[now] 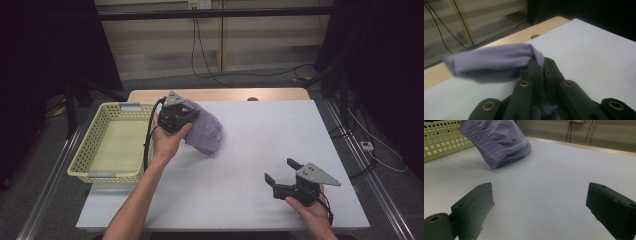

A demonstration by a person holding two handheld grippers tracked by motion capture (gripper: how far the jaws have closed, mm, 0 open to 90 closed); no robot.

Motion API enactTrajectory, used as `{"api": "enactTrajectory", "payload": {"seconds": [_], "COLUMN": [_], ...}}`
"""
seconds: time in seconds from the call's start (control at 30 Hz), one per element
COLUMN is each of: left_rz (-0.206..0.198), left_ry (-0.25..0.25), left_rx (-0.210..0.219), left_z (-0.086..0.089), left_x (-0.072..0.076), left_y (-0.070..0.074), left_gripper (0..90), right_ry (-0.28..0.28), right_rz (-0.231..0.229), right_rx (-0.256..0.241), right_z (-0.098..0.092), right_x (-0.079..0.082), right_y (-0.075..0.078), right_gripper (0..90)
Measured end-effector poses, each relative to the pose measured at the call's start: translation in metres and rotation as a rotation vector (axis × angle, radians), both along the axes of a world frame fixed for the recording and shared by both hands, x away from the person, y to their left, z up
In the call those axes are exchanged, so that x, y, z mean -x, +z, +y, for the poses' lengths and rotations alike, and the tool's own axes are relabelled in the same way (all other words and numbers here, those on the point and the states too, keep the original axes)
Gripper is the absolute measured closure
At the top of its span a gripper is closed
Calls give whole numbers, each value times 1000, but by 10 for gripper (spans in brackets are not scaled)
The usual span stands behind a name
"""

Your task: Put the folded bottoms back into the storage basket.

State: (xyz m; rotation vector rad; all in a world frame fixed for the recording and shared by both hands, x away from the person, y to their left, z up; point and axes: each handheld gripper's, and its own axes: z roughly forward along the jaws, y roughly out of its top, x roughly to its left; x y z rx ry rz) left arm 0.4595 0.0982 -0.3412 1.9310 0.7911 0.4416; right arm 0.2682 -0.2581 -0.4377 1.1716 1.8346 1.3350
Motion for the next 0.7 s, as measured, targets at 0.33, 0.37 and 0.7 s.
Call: {"api": "enactTrajectory", "payload": {"seconds": [0.33,0.37,0.7], "left_rz": [-72,-77,-116], "left_ry": [3,3,-7], "left_rx": [13,14,26], "left_z": [12,13,23], "left_x": [19,20,36], "left_y": [19,21,39], "left_gripper": [858,858,858], "right_ry": [0,0,-1], "right_rz": [-1,-1,-1], "right_rx": [-1,-1,1], "right_z": [0,0,1], "right_x": [0,0,0], "right_y": [0,0,0], "right_gripper": [71,71,71]}}
